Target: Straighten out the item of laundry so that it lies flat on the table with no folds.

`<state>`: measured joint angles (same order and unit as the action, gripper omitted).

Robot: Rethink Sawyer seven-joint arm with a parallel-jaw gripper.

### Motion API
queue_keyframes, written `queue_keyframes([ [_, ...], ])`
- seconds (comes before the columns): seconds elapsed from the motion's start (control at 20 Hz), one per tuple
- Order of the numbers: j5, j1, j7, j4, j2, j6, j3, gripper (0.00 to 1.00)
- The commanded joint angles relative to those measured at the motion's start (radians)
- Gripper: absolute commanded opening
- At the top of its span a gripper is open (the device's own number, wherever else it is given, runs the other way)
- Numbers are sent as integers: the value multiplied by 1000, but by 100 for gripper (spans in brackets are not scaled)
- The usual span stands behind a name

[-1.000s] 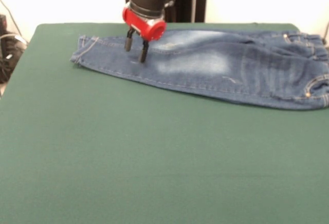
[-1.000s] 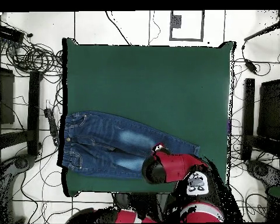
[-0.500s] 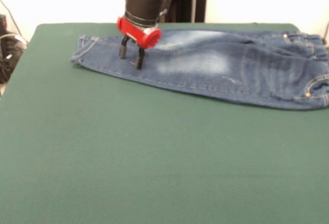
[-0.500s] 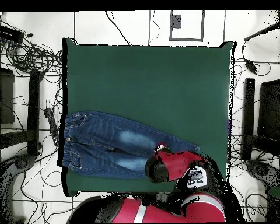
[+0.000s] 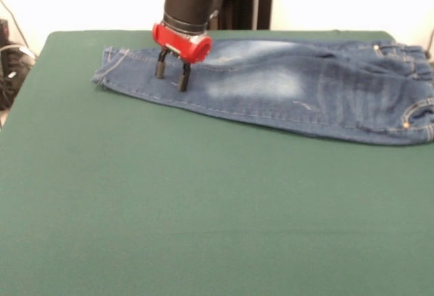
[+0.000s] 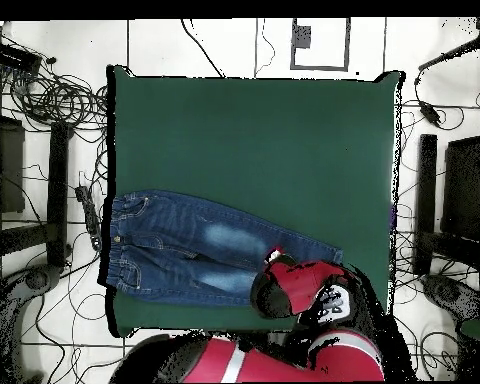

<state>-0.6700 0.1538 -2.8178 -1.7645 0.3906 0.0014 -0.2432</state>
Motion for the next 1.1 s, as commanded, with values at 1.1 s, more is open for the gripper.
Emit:
queue_keyframes([
  [1.1, -304, 106, 120, 381, -315, -117, 132, 100],
])
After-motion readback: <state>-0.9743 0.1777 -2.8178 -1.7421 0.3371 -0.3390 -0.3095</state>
